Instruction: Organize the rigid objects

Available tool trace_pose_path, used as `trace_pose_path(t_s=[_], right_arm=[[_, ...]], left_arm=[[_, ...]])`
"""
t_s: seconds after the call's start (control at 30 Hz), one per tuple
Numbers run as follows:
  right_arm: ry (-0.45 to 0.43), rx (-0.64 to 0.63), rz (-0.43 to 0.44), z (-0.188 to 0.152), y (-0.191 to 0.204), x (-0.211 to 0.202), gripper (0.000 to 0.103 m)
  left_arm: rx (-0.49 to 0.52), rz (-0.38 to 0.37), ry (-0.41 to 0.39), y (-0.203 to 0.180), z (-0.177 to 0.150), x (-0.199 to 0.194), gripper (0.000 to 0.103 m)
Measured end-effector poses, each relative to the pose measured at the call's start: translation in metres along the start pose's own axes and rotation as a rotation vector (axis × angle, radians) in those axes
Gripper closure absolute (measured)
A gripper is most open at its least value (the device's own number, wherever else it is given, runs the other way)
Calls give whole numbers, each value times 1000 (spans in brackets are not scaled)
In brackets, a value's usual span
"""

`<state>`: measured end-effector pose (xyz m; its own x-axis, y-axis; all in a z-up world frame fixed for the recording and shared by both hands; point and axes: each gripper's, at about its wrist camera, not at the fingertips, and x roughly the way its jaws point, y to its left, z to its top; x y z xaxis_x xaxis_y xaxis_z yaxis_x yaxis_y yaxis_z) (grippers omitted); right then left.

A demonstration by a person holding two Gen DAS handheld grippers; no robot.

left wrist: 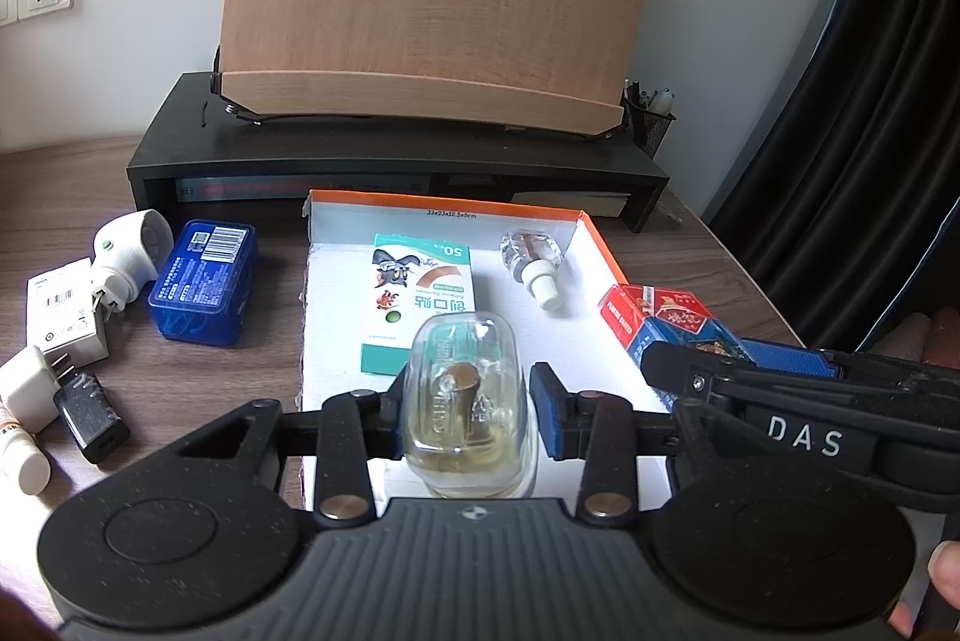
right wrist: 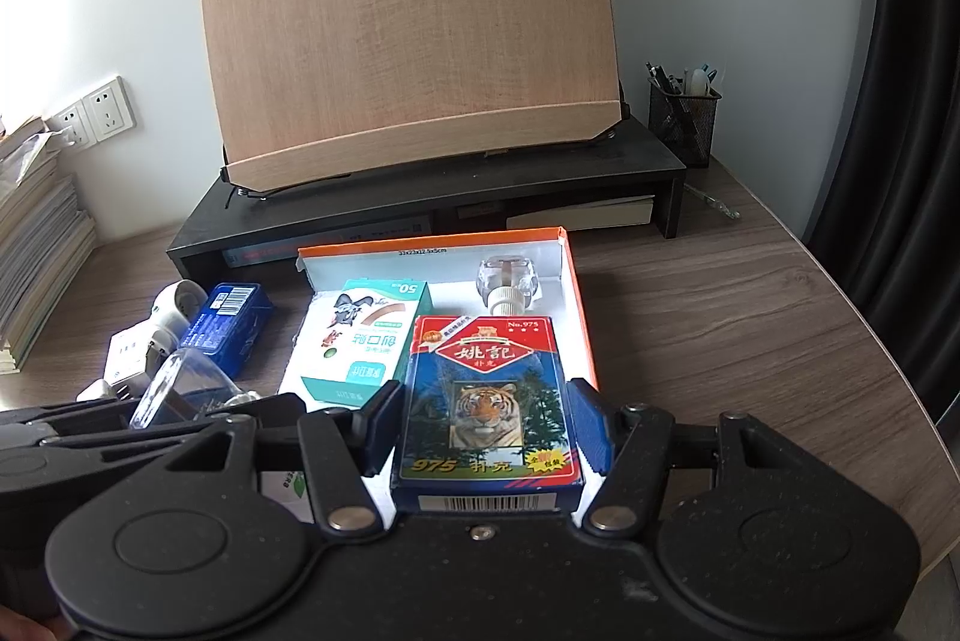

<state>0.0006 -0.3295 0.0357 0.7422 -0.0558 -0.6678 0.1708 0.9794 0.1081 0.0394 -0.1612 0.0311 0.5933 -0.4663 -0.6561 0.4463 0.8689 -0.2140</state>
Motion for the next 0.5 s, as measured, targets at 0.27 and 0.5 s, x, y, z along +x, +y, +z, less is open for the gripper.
trace_pose_path(t_s=[0.27,0.5], right_arm=[[1,0,0,0,0,0,32],[0,2,-1,1,0,0,32]], left_arm=[[4,1,-1,0,0,0,64],[1,1,6,2,0,2,64]])
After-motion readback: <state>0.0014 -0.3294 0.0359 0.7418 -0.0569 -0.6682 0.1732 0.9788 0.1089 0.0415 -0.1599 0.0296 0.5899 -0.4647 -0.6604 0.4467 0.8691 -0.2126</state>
